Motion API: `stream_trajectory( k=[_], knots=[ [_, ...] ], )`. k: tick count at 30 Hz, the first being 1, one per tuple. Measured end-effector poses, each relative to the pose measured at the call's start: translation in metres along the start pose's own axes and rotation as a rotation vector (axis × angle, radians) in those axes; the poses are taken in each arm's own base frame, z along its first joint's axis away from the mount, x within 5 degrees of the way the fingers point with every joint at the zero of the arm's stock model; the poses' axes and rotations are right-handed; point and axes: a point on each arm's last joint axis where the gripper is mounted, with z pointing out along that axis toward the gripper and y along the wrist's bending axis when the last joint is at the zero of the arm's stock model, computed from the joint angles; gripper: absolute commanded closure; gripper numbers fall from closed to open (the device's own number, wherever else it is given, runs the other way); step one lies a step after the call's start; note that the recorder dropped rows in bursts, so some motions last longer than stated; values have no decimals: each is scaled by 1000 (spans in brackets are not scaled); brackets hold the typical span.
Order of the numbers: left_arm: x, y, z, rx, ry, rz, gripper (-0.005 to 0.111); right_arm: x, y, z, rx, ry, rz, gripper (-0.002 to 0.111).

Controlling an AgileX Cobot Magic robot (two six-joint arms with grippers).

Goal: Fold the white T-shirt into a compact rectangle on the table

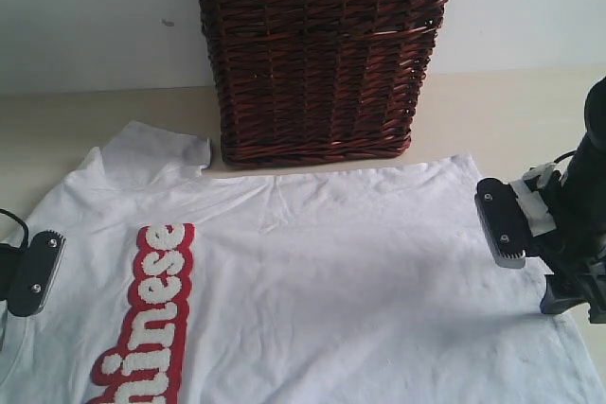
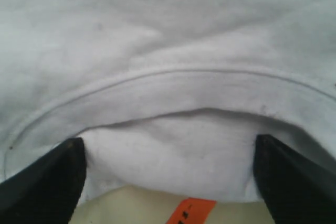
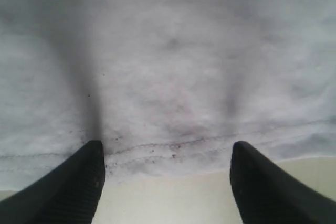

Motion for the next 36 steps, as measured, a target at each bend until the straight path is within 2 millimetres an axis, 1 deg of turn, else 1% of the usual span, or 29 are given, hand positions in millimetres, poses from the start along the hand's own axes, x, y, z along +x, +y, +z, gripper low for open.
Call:
stream_trajectory(
  k=[4, 5, 7, 17, 19, 23, 26, 30, 33, 36],
  knots=[
    [0, 0, 0, 0, 0, 0, 23, 2, 3, 3, -16, 19, -8, 42],
    [0, 0, 0, 0, 0, 0, 23, 2, 5, 8, -30, 21, -6, 42],
    [0, 0, 0, 0, 0, 0, 23, 2, 5, 10, -36, 22, -6, 42],
    [0, 0, 0, 0, 0, 0, 23, 2, 5, 10, -36, 22, -6, 42],
    [0, 0, 0, 0, 0, 0, 23, 3, 5, 8, -25, 24, -10, 42],
    [0, 0, 0, 0, 0, 0, 23, 2, 1, -4, 49, 15, -12, 42],
    [0, 0, 0, 0, 0, 0, 23, 2, -1, -7, 82, 7, -10, 42],
    [0, 0, 0, 0, 0, 0, 23, 2, -1, -1, 65, 9, -9, 42],
    [0, 0, 0, 0, 0, 0, 23, 2, 0, 9, 34, 13, -7, 42],
    [0, 0, 0, 0, 0, 0, 23, 1, -2, 9, 46, 6, 0, 42]
  ],
)
